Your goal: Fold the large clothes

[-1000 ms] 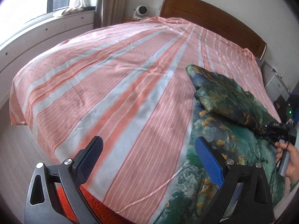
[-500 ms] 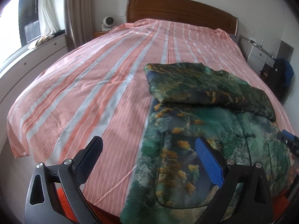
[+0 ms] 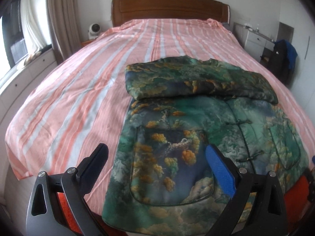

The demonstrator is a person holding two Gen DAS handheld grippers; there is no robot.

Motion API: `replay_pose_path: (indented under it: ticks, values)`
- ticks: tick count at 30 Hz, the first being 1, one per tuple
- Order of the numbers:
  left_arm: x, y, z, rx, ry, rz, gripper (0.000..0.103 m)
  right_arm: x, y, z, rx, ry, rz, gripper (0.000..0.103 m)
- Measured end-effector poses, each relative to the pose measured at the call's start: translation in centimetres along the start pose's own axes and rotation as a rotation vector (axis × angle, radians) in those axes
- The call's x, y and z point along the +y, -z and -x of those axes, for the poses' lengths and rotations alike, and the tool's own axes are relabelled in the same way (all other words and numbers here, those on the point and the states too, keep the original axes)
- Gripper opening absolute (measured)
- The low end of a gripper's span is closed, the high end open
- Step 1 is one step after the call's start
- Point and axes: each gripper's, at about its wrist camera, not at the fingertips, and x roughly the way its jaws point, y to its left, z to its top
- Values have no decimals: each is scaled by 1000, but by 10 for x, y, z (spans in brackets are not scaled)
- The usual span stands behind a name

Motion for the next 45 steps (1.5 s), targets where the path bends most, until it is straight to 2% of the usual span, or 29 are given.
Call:
replay_pose_path:
  ticks: [7,9,11,13,14,16,18,21,23,26,28,31,36,39,45]
  values:
    - [22,-4,5,-12,-46,8,100,-4,-13,5,-40,-21,-13,88]
    - [44,-6,4,-25,-71,26,100,-16,-17,4,-33,-27,-53,88]
    - [71,-8,-1,-4,-79,78,100,-36,-25,4,-19,-26,-92,88]
    - [105,-6,-14,82,8,171,100,-61,-33,0,14,-16,-131,88]
    - [122,-1,-24,140,80,234,100,-76,-37,-2,32,-7,-161,88]
    - [135,11,-39,205,160,280,100,-108,-42,-12,90,-3,-227,89]
    - [129,25,-51,257,192,254,100,-135,-41,-26,171,-26,-295,89]
    - [102,44,-61,302,203,162,99,-165,-32,-47,295,-74,-393,89]
    - [85,53,-67,322,213,116,99,-172,-27,-54,332,-106,-433,89]
    - [74,59,-73,344,217,95,99,-172,-24,-62,380,-167,-428,89]
    - [71,60,-73,341,202,87,99,-167,-22,-68,415,-151,-386,89]
    - [68,59,-68,323,198,83,99,-161,-23,-65,385,-95,-363,89]
    - [65,60,-73,343,188,82,99,-148,-19,-59,293,-61,-389,89]
    - [61,60,-76,348,190,79,99,-144,-13,-61,283,-69,-413,89]
    - [49,71,-79,370,202,70,99,-152,-5,-66,316,-53,-423,89]
